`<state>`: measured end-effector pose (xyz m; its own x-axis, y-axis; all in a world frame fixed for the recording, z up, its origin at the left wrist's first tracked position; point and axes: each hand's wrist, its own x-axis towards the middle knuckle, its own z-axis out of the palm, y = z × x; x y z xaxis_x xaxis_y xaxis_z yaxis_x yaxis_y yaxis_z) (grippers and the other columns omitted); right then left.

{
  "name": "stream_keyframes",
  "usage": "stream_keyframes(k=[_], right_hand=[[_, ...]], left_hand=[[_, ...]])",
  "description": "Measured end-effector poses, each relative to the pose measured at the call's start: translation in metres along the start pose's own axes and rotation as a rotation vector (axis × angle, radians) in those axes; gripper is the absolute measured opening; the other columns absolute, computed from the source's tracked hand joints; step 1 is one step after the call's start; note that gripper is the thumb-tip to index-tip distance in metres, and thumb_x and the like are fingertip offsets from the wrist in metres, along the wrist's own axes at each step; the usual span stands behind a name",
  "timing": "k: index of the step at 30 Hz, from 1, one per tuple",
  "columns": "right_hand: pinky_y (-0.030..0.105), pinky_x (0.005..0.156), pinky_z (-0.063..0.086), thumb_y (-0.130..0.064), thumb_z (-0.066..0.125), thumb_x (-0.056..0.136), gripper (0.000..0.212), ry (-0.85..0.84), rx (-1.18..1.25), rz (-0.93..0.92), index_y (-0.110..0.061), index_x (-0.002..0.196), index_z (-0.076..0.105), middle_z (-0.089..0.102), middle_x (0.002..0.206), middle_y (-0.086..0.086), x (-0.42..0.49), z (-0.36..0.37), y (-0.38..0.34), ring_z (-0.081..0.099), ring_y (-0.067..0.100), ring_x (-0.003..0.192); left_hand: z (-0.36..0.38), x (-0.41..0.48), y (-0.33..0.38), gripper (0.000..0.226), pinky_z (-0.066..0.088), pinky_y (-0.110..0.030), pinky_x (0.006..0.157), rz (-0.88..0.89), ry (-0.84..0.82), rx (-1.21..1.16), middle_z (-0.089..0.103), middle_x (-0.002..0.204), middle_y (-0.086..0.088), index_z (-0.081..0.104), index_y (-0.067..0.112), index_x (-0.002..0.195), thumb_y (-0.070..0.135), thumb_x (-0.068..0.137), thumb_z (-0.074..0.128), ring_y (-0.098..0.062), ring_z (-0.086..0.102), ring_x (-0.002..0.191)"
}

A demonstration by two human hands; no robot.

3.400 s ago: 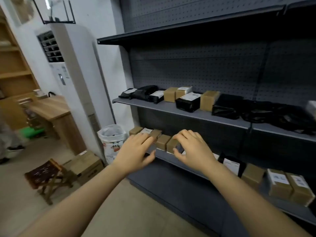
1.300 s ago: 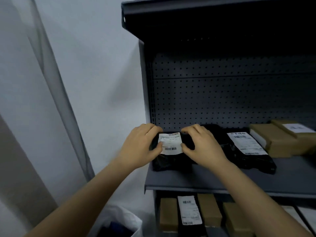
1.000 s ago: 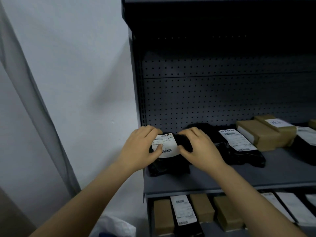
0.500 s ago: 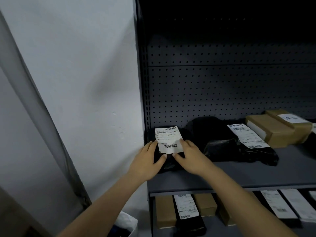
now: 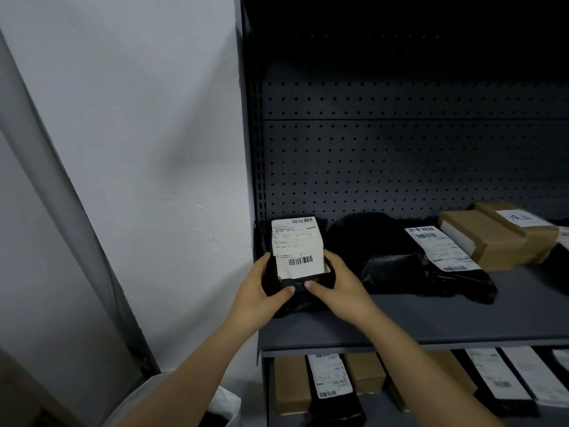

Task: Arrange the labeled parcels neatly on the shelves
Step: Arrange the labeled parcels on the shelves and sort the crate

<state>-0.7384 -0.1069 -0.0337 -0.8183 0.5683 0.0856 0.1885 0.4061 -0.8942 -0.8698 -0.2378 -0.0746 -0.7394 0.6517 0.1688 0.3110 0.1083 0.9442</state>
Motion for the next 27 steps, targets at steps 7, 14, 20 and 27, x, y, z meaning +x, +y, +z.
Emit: stream_keyframes(k=[7, 14, 20, 27], right_hand=[[0.015, 0.097, 0.041, -0.009, 0.085, 0.071, 0.074, 0.178, 0.225, -0.236, -0.030, 0.130, 0.048, 0.055, 0.126, -0.020, -0.007, -0.018, -0.014, 0.048, -0.010, 0.118], [0.037, 0.109, 0.041, -0.014, 0.088, 0.069, 0.089, 0.176, 0.153, -0.456, -0.031, 0.141, 0.038, 0.049, 0.138, -0.013, -0.017, -0.046, -0.041, 0.046, 0.007, 0.131], [0.037, 0.114, 0.037, -0.017, 0.087, 0.071, 0.100, 0.223, 0.030, -0.549, -0.033, 0.150, 0.028, 0.038, 0.140, -0.010, -0.025, -0.055, -0.057, 0.041, 0.003, 0.132], [0.029, 0.111, 0.038, -0.015, 0.087, 0.071, 0.098, 0.244, 0.016, -0.617, -0.041, 0.146, 0.030, 0.039, 0.137, -0.013, -0.024, -0.058, -0.063, 0.042, 0.004, 0.130]], left_hand=[[-0.014, -0.014, 0.047, 0.087, 0.040, -0.020, 0.106, 0.257, 0.074, -0.186, 0.049, 0.141, 0.010, 0.041, 0.023, 0.142, 0.000, 0.070, 0.083, 0.000, 0.045, 0.130], [-0.028, -0.019, 0.083, 0.088, 0.040, -0.026, 0.107, 0.508, 0.111, -0.125, 0.038, 0.148, 0.003, 0.042, 0.021, 0.142, 0.014, 0.067, 0.086, -0.010, 0.038, 0.139], [-0.030, -0.022, 0.097, 0.080, 0.041, -0.026, 0.107, 0.640, 0.141, -0.069, 0.040, 0.145, 0.006, 0.043, 0.027, 0.140, 0.025, 0.070, 0.081, -0.016, 0.037, 0.140], [-0.031, -0.019, 0.104, 0.076, 0.042, -0.025, 0.105, 0.685, 0.175, -0.039, 0.042, 0.143, 0.000, 0.046, 0.026, 0.138, 0.026, 0.070, 0.080, -0.017, 0.038, 0.139]])
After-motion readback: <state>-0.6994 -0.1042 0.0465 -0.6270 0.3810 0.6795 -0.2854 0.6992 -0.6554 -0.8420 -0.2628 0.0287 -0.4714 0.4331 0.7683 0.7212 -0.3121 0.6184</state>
